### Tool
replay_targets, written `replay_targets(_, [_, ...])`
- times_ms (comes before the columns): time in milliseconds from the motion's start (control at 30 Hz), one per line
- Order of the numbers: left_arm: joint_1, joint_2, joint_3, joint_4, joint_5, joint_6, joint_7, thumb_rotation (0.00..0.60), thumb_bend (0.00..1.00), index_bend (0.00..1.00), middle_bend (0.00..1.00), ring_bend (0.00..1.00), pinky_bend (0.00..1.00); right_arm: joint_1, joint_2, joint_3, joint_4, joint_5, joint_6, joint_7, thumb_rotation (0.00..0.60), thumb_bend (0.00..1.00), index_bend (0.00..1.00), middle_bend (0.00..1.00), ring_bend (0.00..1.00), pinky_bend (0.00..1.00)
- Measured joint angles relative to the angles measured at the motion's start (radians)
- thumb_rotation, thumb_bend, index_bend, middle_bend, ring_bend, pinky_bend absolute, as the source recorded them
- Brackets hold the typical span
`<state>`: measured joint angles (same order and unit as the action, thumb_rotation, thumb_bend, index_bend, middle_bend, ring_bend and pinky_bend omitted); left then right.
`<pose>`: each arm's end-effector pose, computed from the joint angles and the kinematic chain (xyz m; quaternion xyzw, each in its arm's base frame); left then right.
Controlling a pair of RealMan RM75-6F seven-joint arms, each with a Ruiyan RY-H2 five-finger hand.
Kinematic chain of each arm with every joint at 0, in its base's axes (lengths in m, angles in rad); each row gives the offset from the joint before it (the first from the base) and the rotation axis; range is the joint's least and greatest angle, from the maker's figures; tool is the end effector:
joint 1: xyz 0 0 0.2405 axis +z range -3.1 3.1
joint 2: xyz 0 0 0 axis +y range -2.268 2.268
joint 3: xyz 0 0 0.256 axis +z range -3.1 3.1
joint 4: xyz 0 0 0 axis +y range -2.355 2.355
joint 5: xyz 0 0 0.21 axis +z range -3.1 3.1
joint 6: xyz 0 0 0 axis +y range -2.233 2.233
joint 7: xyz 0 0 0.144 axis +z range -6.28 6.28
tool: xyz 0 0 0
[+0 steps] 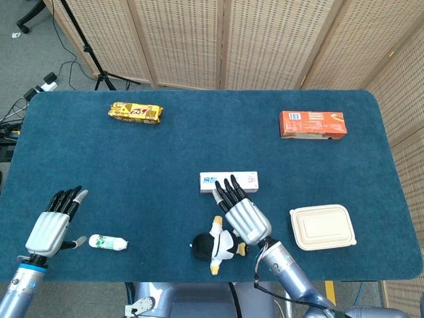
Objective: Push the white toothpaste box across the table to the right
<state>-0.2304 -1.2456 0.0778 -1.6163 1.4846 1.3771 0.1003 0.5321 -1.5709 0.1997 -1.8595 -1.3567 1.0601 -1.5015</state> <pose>-0.2868 0.1924 0.0875 -0.6673 -0.4138 -0.3607 0.5033 -0.0850 -0.2533 -0.0061 0.8184 0.0328 0.2501 0.5163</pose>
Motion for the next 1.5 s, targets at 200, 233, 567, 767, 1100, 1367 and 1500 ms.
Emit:
replay_targets(200, [-0.001, -0.001, -0.008, 0.010, -0.007, -0.027, -0.015, 0.600, 0.00, 0.00, 0.00, 0.00, 0.00, 0.066, -0.085, 0.009, 0.104, 0.062, -0.022, -0.014, 0.600, 0.88, 0.07, 0.00, 0.00, 0.01])
replay_targets(233, [-0.001, -0.003, -0.009, 0.012, -0.008, -0.033, -0.016, 0.600, 0.00, 0.00, 0.00, 0.00, 0.00, 0.077, -0.097, 0.010, 0.121, 0.073, -0.026, -0.016, 0.600, 0.88, 0.07, 0.00, 0.00, 0.01])
replay_targets(567, [-0.009, -0.019, -0.020, 0.037, -0.022, -0.080, -0.026, 0.600, 0.00, 0.00, 0.00, 0.00, 0.00, 0.223, -0.246, 0.025, 0.298, 0.197, -0.072, -0.051, 0.600, 0.88, 0.08, 0.00, 0.00, 0.01])
replay_targets(767, [-0.006, -0.017, -0.027, 0.040, -0.015, -0.077, -0.047, 0.600, 0.00, 0.00, 0.00, 0.00, 0.00, 0.277, -0.289, 0.014, 0.353, 0.244, -0.071, -0.049, 0.600, 0.88, 0.08, 0.00, 0.00, 0.01])
replay_targets(1100, [-0.005, -0.018, -0.029, 0.044, -0.014, -0.093, -0.051, 0.600, 0.00, 0.00, 0.00, 0.00, 0.00, 0.333, -0.318, 0.006, 0.406, 0.292, -0.068, -0.022, 0.600, 0.87, 0.08, 0.00, 0.00, 0.01])
replay_targets(1367, [-0.010, -0.026, -0.036, 0.060, -0.028, -0.119, -0.064, 0.600, 0.00, 0.00, 0.00, 0.00, 0.00, 0.394, -0.357, 0.007, 0.489, 0.333, -0.095, 0.003, 0.600, 0.87, 0.08, 0.00, 0.00, 0.01])
replay_targets(1500, [-0.012, -0.028, -0.038, 0.064, -0.031, -0.128, -0.070, 0.600, 0.00, 0.00, 0.00, 0.00, 0.00, 0.417, -0.374, 0.003, 0.527, 0.351, -0.104, 0.024, 0.600, 0.87, 0.08, 0.00, 0.00, 0.01])
